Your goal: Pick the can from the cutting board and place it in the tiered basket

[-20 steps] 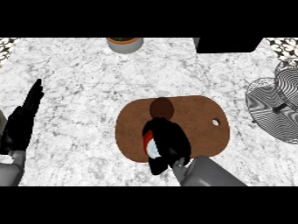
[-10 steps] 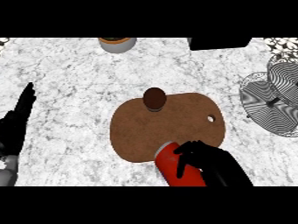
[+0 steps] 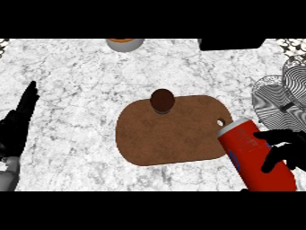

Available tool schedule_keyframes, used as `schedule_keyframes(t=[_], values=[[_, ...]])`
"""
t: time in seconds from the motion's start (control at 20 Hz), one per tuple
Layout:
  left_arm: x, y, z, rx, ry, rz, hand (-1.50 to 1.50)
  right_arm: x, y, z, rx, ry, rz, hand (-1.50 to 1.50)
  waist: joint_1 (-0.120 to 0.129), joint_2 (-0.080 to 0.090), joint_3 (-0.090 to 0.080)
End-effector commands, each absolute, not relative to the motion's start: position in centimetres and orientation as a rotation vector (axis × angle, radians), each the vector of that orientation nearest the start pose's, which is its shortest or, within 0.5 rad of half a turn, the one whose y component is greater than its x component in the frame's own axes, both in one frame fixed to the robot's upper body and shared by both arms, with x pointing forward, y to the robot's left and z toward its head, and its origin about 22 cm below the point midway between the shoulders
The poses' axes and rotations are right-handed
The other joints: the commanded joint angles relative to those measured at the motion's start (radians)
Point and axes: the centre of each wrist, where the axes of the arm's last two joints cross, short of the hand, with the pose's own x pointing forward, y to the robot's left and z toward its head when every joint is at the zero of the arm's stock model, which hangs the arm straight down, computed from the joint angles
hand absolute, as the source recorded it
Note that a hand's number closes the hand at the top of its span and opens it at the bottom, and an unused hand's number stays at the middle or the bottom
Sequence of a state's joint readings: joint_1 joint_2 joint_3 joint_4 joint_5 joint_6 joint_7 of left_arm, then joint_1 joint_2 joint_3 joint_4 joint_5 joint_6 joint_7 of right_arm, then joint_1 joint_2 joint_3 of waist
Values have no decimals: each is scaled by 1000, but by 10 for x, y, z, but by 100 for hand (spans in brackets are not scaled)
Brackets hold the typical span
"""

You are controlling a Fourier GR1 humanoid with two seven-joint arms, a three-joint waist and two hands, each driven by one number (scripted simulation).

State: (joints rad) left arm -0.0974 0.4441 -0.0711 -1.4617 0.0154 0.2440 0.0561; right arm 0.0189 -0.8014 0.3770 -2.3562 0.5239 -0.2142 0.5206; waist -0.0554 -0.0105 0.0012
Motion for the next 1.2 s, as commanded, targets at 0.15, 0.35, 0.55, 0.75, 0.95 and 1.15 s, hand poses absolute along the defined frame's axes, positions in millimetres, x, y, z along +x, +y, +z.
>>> schedule_keyframes(t=[0.15,0.35,0.55,0.75,0.95,1.15], values=[[265,302,27,450,-1525,-196,0,148,-258,231,-789,-1806,878,150,32,6,-1],[275,312,43,441,-1529,-210,0,173,-286,240,-677,-1828,783,150,45,9,-1],[278,310,46,420,-1523,-208,0,183,-323,244,-797,-1801,880,150,48,10,-1],[277,313,32,423,-1530,-232,0,203,-341,245,-1045,-1748,911,150,57,13,-1],[294,295,40,450,-1550,-222,0,225,-358,250,-1287,-1658,966,150,67,18,-1],[274,290,27,414,-1546,-242,0,254,-378,242,-1318,-1633,931,150,74,14,-1]])
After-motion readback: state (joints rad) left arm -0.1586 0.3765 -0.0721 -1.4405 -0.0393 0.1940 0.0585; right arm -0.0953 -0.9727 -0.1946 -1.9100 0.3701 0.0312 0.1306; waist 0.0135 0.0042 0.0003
